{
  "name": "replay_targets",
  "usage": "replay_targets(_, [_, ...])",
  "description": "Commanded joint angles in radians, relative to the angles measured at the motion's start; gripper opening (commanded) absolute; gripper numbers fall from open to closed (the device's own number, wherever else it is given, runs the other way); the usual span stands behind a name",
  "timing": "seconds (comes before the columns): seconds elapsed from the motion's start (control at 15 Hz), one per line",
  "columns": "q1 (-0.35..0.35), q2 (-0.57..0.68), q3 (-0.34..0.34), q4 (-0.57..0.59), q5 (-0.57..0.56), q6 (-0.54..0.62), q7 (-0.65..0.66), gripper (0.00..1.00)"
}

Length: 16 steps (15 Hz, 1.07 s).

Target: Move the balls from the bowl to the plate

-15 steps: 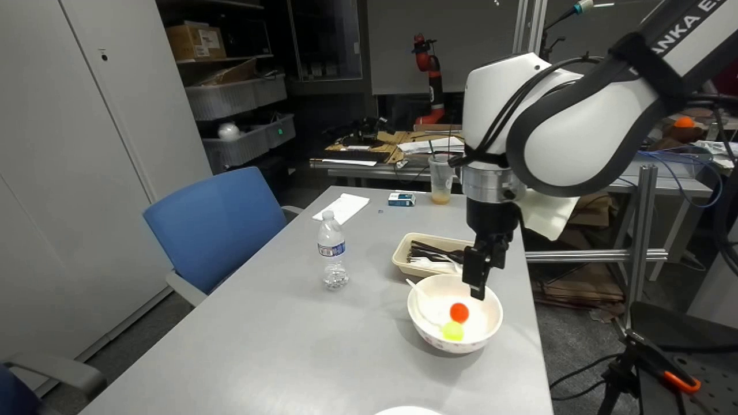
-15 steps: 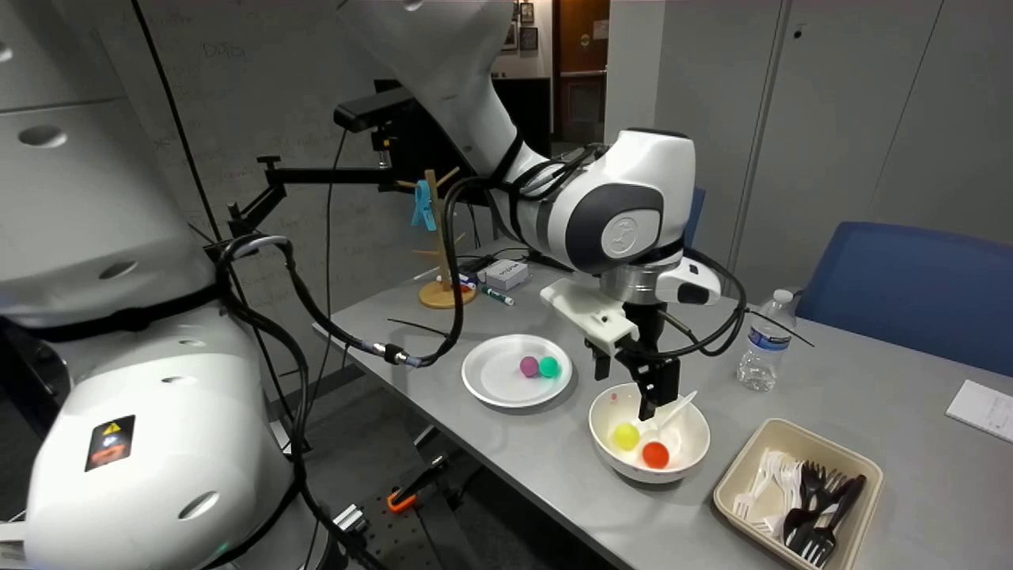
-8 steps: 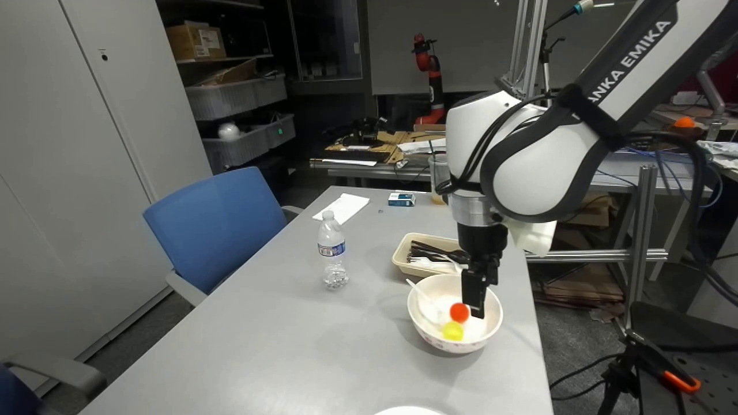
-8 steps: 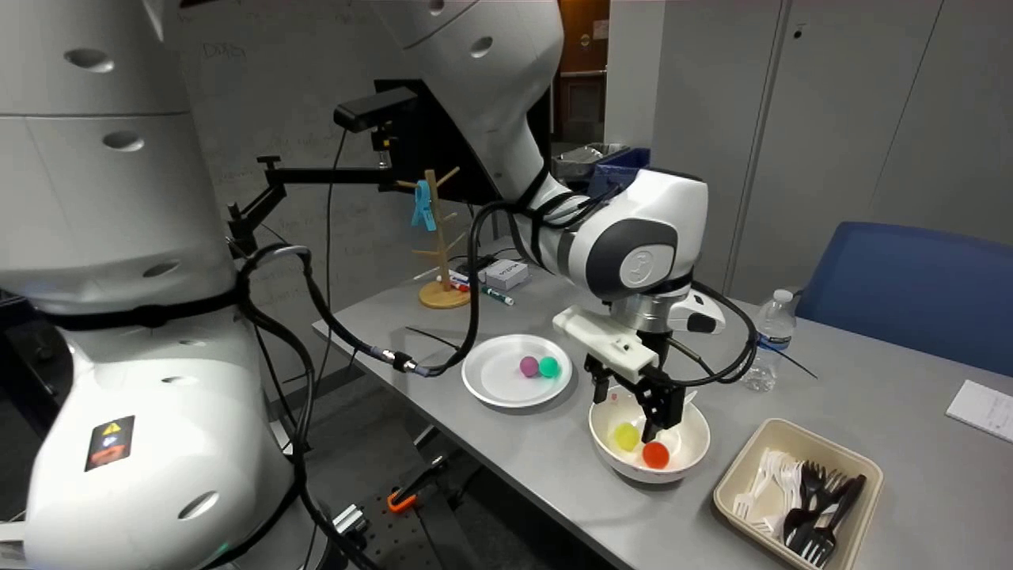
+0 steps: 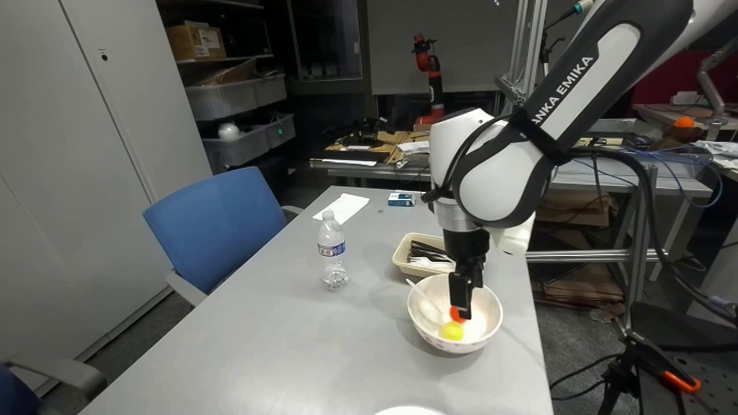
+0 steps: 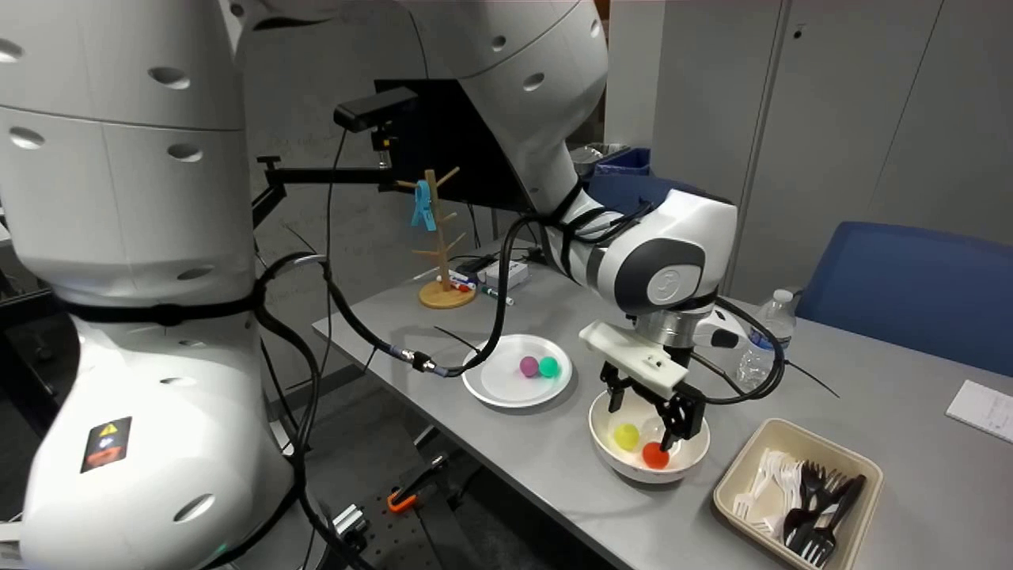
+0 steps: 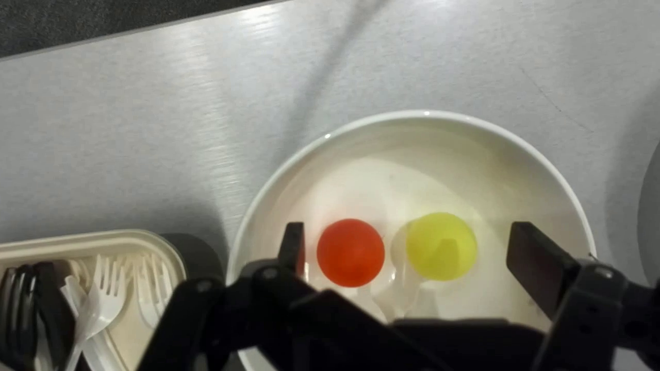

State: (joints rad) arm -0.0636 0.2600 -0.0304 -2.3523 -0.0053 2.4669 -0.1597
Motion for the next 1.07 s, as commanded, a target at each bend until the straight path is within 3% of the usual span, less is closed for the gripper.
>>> replay_targets(0.0, [-0.012, 0.039, 0.005, 0.034, -0.008, -0.011, -0.05, 1.0])
replay_targets(0.8, [-0.004, 0.033, 0.004, 0.018, -0.008, -0.002, -0.019, 1.0])
replay_targets(1.0, [0.009, 0.056, -0.014, 0.023, -0.118, 0.064, -0.044, 1.0])
